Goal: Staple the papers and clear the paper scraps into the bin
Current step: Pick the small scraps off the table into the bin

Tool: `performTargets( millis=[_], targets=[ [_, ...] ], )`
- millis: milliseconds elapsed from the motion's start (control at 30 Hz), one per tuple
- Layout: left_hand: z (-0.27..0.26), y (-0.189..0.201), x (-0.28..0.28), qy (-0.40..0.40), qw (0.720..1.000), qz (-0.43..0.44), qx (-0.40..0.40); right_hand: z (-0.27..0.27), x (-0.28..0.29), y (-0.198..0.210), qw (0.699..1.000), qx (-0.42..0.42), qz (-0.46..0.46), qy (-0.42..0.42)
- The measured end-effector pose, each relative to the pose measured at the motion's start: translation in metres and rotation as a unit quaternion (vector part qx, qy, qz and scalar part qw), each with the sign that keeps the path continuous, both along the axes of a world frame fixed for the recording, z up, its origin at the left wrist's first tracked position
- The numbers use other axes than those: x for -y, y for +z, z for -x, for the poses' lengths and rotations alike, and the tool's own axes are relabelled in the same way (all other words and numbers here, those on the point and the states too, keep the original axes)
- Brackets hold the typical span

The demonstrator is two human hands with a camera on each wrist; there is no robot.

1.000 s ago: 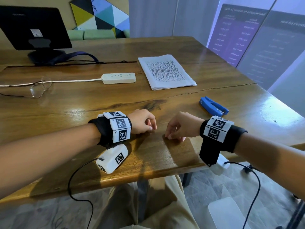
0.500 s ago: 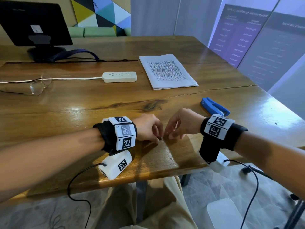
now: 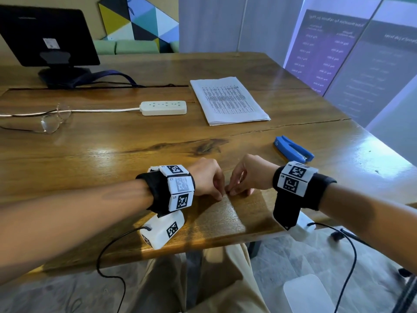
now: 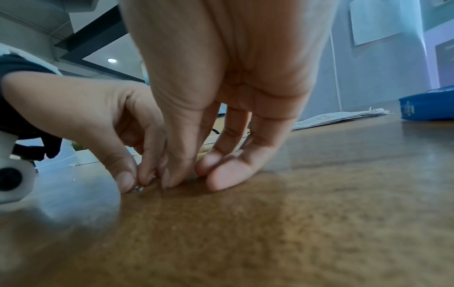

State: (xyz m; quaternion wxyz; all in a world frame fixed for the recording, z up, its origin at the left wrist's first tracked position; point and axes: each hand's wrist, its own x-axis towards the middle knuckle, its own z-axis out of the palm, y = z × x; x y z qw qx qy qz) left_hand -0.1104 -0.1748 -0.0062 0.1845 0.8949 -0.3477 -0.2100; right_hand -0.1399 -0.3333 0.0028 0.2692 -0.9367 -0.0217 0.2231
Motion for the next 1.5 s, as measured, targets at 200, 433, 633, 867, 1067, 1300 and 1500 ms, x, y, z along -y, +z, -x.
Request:
performTargets(
  millis=[200, 433, 633, 867, 1067, 1300, 1500],
  targets=[
    [0.007, -0.001, 0.001, -0.011, 0.999, -0.015, 0.041, 0.014, -0.005, -0.002, 0.986, 0.084, 0.125, 0.071],
    [0.011, 0.005, 0.009, -0.056, 0.993, -0.08, 0.071, 0.023, -0.013, -0.001, 0.974, 0.086, 0.171, 0.12],
    [0.021, 0.001, 0.015, -0.098, 0.977, -0.138, 0.128, 0.03, -0.015, -0.001, 0.974, 0.084, 0.169, 0.122],
    [0.021, -0.001, 0.013, -0.143, 0.96, -0.198, 0.138, 0.029, -0.016, 0.0, 0.977, 0.062, 0.163, 0.124],
    [0.008, 0.003, 0.004, -0.082, 0.99, -0.1, 0.063, 0.017, 0.003, 0.003, 0.995, 0.044, 0.074, 0.048],
    [0.006, 0.004, -0.001, -0.036, 0.998, -0.044, -0.008, 0.014, 0.002, 0.0, 0.998, 0.028, 0.042, 0.035],
    [0.008, 0.001, 0.003, -0.013, 0.999, -0.029, -0.009, 0.013, 0.001, -0.004, 0.998, 0.041, 0.039, 0.027]
  ],
)
